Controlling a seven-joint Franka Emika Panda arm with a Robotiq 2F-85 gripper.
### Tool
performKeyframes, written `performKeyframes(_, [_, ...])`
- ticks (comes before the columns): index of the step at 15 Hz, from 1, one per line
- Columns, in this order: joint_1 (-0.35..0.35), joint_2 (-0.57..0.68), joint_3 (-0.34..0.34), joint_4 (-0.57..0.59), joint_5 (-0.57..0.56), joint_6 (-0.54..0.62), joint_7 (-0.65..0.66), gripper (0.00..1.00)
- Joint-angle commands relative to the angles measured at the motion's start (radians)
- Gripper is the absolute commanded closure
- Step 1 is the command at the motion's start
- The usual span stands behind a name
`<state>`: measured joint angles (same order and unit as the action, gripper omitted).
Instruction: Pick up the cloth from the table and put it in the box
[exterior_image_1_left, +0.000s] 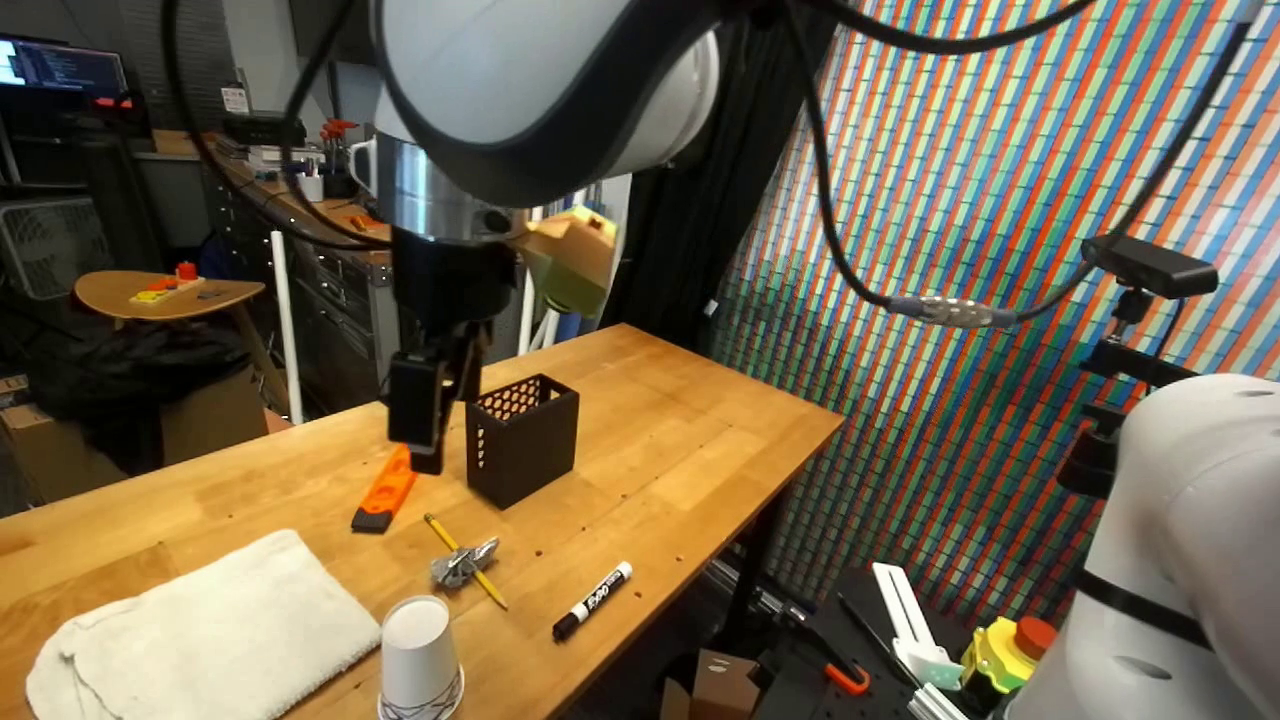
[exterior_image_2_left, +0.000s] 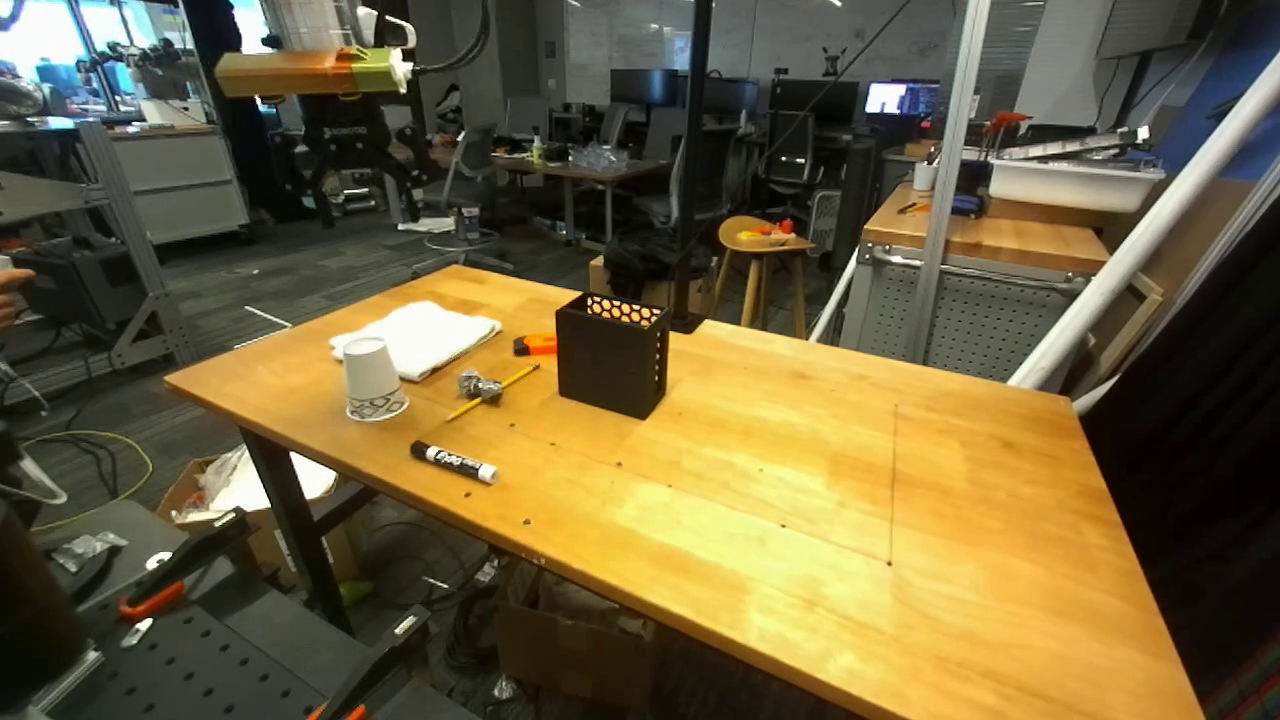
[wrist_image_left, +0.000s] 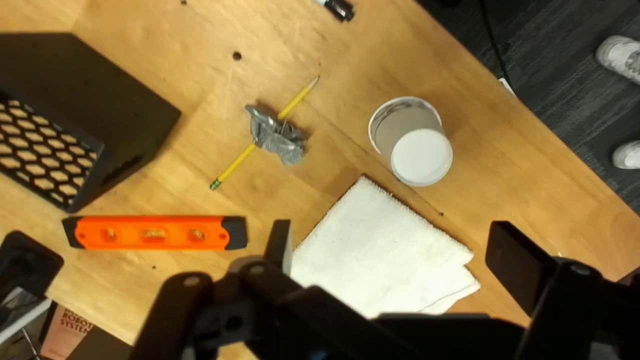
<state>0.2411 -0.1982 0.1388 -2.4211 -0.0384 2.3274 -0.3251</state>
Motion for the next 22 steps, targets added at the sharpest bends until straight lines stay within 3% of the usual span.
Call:
performKeyframes(1, [-0.002, 0.19, 0.036, 0.186, -0.078, 0.047, -0.045, 0.0])
performKeyframes(10, [0.013, 0.593, 0.091, 0.486, -0.201, 0.135, -0.084, 0.0])
performKeyframes(22, [0.065, 0.962, 0.096, 0.702, -0.288, 0.206, -0.128, 0.0])
